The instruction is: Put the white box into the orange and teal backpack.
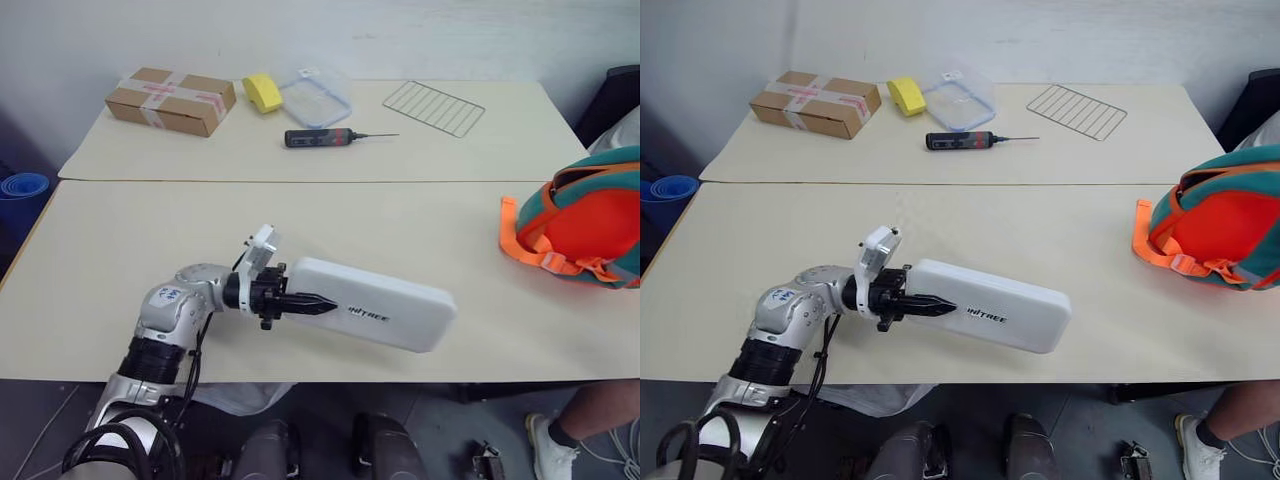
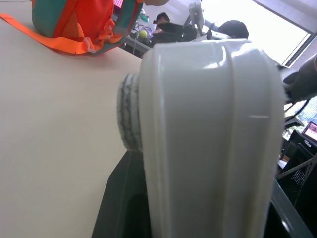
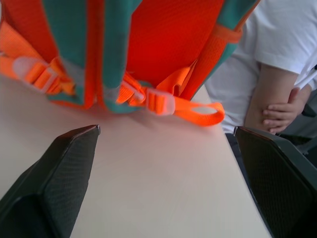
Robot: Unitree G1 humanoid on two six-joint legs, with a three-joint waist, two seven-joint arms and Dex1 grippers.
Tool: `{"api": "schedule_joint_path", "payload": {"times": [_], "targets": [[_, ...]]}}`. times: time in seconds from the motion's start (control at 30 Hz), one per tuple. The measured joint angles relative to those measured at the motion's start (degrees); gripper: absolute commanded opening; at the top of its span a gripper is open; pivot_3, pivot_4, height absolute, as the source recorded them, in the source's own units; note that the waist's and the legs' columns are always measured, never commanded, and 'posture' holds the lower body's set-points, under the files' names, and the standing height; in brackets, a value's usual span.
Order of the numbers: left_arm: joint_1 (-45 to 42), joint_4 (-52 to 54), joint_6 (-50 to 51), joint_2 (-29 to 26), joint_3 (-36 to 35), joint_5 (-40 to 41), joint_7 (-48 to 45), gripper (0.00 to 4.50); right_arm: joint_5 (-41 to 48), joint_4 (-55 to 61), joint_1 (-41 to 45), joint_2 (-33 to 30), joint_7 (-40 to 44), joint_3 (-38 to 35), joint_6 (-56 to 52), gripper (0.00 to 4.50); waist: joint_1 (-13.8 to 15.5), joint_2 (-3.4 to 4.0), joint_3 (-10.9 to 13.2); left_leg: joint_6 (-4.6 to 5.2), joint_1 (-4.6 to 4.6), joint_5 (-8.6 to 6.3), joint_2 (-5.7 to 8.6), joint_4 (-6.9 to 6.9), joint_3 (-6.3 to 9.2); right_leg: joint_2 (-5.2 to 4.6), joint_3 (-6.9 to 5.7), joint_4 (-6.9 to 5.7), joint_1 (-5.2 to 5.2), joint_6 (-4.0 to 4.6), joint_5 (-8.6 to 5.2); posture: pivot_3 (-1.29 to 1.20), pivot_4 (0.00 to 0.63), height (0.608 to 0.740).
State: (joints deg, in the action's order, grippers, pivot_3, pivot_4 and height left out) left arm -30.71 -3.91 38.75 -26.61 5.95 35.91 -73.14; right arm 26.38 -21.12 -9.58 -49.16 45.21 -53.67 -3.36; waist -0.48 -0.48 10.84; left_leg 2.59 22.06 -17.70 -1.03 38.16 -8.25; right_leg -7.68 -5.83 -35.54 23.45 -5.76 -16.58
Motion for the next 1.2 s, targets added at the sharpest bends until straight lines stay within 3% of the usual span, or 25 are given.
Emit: {"api": "schedule_joint_path", "payload": {"times": [0.23, 0.27, 0.33, 0.47, 0.67, 0.73, 1.0, 1.07, 1.2], "targets": [[1.4, 0.6, 3.3, 0.7, -5.3, 2.0, 5.6, 1.22, -0.4, -11.6, 18.6, -4.6, 7.2, 13.1, -2.1, 4.44, 0.1, 0.00, 0.0, 0.06, 0.07, 0.07, 0.00, 0.11, 0.02, -0.02, -0.01, -0.06, 0.00, -0.03, 0.01, 0.00, 0.150, 0.740], [1.1, 0.4, 4.2, 1.0, -6.6, 2.9, 6.8, 1.22, 0.1, -11.6, 19.9, -4.6, 9.5, 15.0, -4.1, 4.27, 0.2, 0.00, 0.0, 0.05, 0.08, 0.07, 0.00, 0.12, 0.03, -0.01, -0.03, -0.07, 0.00, -0.03, 0.02, 0.00, 0.150, 0.740], [0.2, -0.1, 5.2, 0.9, -8.7, 3.6, 8.4, 1.22, 0.9, -11.4, 21.7, -4.6, 12.4, 17.6, -6.8, 3.85, 0.4, 0.00, 0.0, 0.08, 0.10, 0.09, 0.03, 0.15, 0.07, 0.02, -0.11, -0.08, -0.02, -0.04, 0.02, 0.00, 0.150, 0.740], [-0.4, -0.3, 7.2, 0.7, -11.1, 4.6, 10.5, 1.22, 2.8, -7.6, 24.5, -3.9, 14.4, 20.3, -10.9, 2.50, 0.4, 0.00, 0.0, 0.11, 0.11, 0.10, 0.08, 0.15, 0.05, 0.01, -0.13, -0.06, -0.03, -0.14, 0.08, 0.00, 0.150, 0.740], [0.8, 0.3, 8.3, -0.3, -11.9, 4.7, 11.6, 1.22, 4.7, 0.1, 24.9, 1.7, 12.9, 22.3, -12.2, 0.45, 0.3, 0.00, 0.0, 0.05, 0.11, 0.09, 0.04, 0.10, 0.02, 0.04, -0.14, -0.10, -0.01, -0.14, 0.08, 0.00, 0.150, 0.740], [1.8, 0.3, 8.3, -1.1, -12.6, 4.7, 11.8, 1.22, 5.3, 4.1, 24.8, 4.6, 11.3, 23.1, -12.7, 0.01, 0.1, 0.00, 0.0, 0.02, 0.10, 0.10, 0.01, 0.09, -0.01, 0.04, -0.14, -0.11, 0.02, -0.14, 0.08, 0.00, 0.150, 0.740], [2.1, -3.6, 7.6, -1.8, -14.5, 4.6, 12.4, 1.22, 13.7, 25.5, 24.5, 14.6, 4.5, 29.5, -21.9, 0.01, 0.2, 0.00, 0.0, -0.05, 0.13, 0.07, -0.05, 0.07, 0.02, 0.03, -0.11, -0.25, 0.09, -0.13, 0.07, 0.00, 0.150, 0.740], [2.1, -4.3, 7.7, -2.7, -15.7, 4.6, 12.7, 1.22, 18.3, 31.7, 24.0, 15.7, 2.5, 31.2, -26.5, 0.01, 0.2, 0.00, 0.0, -0.07, 0.20, 0.06, -0.06, 0.05, 0.04, 0.02, -0.10, -0.24, 0.15, -0.13, 0.07, 0.00, 0.150, 0.740], [1.4, -6.9, 7.8, -5.4, -18.8, 5.2, 12.4, 1.22, 36.2, 45.9, 22.5, 16.5, -3.4, 35.2, -38.0, 0.01, -0.3, 0.00, 0.0, -0.11, 0.25, 0.04, -0.13, -0.01, 0.09, 0.02, -0.08, -0.26, 0.22, -0.04, 0.03, 0.00, 0.150, 0.740]]}}
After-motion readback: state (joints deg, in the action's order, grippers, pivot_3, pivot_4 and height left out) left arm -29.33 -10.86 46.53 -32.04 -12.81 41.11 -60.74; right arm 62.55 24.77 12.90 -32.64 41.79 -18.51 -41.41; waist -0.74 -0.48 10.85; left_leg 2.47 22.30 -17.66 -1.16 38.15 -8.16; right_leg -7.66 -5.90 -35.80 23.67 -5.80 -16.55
